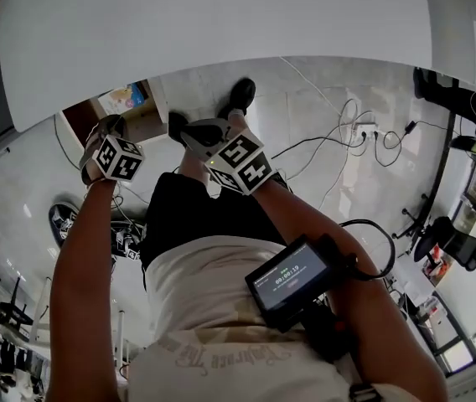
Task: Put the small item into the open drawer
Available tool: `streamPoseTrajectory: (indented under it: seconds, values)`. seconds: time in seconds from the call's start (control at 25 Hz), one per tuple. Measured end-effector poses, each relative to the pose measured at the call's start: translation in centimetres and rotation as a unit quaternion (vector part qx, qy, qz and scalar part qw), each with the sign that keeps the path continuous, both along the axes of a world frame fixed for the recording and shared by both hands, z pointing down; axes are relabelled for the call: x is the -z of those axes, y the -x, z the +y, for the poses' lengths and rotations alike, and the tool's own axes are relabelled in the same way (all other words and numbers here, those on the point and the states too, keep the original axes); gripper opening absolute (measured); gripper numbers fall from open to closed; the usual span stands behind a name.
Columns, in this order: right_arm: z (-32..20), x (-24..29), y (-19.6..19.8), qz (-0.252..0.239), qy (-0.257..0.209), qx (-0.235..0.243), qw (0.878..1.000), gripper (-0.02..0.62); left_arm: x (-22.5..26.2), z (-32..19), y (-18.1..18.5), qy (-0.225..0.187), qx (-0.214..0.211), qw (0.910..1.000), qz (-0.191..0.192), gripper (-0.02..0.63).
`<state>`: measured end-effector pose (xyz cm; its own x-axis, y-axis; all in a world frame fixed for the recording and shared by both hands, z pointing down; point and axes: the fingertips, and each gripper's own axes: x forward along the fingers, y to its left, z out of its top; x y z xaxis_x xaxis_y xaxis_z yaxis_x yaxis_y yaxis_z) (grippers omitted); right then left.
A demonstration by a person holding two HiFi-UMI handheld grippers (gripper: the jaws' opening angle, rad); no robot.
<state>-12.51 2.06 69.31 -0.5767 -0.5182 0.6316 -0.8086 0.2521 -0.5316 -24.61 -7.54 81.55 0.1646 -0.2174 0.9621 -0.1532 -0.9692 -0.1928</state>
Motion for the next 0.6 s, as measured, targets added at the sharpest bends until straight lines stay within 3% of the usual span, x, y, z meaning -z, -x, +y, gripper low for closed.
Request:
streamPoseTrajectory:
  seconds: [0.2, 0.4, 0.6]
  values:
    - [-0.2, 2.2, -0.4, 0.012, -0.013, 0.006, 1.0, 0.006, 4.5, 0.4, -1.0, 0.018, 0.091, 0.9927, 0.077, 0.009]
    - [0.2, 4.0, -1.6, 0.022, -0.027, -0.002, 0.999, 0.006, 8.8, 2.4, -2.3, 0.032, 0.132, 0.98, 0.146, 0.006]
    - [0.1, 6.6, -2.0, 0.033, -0.051, 0.005, 0.998, 0.006, 13.2, 4.5, -2.9, 0.052, 0.165, 0.9602, 0.219, 0.006]
